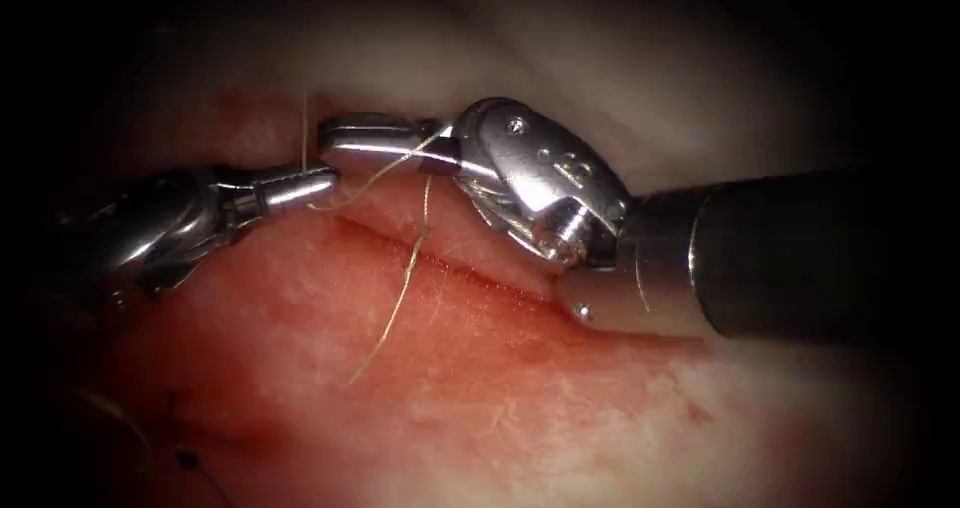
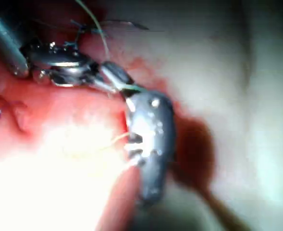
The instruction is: Wound Closure
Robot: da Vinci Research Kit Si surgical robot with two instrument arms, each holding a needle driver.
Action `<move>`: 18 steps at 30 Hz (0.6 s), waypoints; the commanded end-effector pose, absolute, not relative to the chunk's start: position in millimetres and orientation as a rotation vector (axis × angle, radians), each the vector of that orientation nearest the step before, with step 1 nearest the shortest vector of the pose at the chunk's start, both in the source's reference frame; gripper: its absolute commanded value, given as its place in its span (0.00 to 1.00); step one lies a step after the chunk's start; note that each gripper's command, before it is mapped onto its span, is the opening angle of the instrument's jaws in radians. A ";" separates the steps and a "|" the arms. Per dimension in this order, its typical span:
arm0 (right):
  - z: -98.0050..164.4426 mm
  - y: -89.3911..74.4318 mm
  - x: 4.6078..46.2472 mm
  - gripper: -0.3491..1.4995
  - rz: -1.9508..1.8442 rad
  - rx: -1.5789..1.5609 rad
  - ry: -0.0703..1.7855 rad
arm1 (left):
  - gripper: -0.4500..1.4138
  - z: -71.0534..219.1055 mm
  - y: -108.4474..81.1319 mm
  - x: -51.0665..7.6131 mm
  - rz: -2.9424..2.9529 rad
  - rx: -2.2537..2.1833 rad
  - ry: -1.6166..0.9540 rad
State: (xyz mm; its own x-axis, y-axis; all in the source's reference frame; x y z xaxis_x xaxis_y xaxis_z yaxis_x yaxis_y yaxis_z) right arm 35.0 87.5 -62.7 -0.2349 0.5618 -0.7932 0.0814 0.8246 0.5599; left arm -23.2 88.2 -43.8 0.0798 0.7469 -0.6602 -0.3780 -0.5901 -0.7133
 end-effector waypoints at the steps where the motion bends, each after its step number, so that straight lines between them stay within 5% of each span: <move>1: -62.2 87.5 35.4 0.00 0.435 0.527 1.765 | 0.05 -42.6 88.2 -23.7 1.646 -1.499 -0.390; 18: -62.6 87.2 35.8 0.13 0.028 0.757 1.556 | 0.05 -41.8 89.5 -25.4 1.654 -1.528 -0.432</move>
